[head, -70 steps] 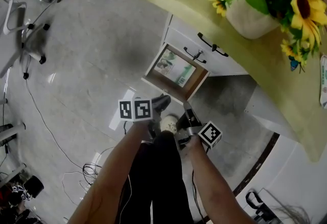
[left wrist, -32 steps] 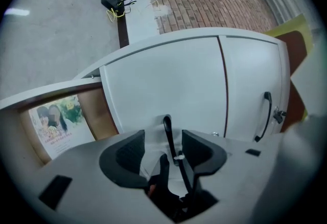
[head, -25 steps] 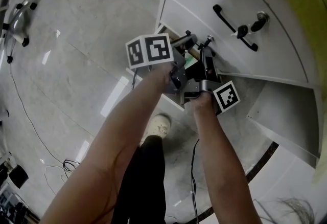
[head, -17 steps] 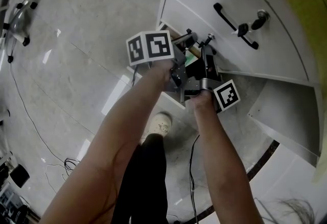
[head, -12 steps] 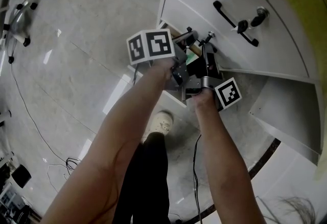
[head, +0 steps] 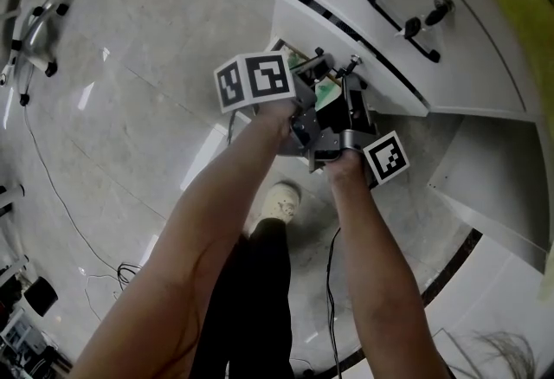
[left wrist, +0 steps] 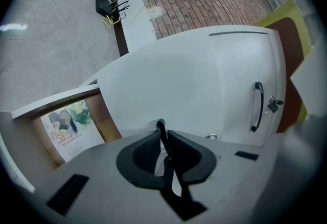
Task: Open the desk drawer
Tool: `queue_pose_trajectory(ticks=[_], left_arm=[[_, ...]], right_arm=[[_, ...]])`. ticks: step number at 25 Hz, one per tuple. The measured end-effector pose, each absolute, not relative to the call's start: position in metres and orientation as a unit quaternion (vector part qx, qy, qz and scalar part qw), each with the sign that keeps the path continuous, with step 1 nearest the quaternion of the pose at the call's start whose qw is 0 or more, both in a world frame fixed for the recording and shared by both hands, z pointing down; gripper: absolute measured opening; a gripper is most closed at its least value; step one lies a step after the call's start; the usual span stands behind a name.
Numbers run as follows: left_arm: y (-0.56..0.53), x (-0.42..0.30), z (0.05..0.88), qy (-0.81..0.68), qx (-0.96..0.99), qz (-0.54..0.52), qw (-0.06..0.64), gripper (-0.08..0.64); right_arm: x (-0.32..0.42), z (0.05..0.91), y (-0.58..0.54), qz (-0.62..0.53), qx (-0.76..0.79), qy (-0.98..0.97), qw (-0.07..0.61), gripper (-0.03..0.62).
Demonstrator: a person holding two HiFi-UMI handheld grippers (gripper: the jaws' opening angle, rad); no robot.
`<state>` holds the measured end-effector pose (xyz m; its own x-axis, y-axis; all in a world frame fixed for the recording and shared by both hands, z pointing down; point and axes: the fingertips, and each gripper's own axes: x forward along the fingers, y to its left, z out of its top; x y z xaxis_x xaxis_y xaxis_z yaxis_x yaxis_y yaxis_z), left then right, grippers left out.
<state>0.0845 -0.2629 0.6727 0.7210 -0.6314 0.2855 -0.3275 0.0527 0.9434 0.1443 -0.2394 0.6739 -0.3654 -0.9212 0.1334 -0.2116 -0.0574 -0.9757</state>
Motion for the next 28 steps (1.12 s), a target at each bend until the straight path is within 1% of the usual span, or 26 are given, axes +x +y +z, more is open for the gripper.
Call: queue_pose_trajectory(ticks=[18, 28], left_arm=[[-0.204, 0.060, 0.675, -0.370, 0.642, -0.079, 0.667, 0.046], [-0.160, 0.042, 0.673, -0.372, 0.627, -0.057, 0.682, 0.044]], right_arm=[[0.119, 0.673, -0.182, -0.587, -0.475, 0.582, 0.302, 0.049], [0.100, 0.672, -0.138, -0.604, -0.483, 0.572, 0.273, 0.052]])
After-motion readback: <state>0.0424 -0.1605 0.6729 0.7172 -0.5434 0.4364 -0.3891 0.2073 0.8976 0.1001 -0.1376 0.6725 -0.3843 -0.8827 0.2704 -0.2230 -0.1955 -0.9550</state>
